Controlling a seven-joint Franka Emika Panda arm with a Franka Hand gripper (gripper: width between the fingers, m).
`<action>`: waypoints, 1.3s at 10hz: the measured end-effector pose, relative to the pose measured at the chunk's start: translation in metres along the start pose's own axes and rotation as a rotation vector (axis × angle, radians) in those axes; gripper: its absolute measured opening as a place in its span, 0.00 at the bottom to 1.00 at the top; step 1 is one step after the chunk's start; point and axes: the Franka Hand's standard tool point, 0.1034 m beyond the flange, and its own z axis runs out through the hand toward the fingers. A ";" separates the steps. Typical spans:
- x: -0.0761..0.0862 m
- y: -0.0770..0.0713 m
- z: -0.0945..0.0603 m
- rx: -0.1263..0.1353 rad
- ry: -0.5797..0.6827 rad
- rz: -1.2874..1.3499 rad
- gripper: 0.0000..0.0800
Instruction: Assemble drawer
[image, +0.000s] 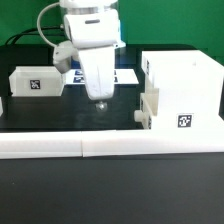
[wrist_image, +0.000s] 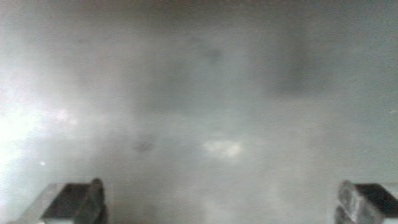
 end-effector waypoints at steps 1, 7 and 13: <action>0.002 -0.014 -0.006 0.008 -0.007 0.005 0.81; 0.005 -0.040 -0.014 -0.030 -0.023 0.035 0.81; -0.010 -0.054 -0.028 -0.096 -0.022 0.460 0.81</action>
Offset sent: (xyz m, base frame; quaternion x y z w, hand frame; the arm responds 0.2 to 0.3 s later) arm -0.0476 0.0039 0.0270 -0.0437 -0.0050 0.0302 0.9986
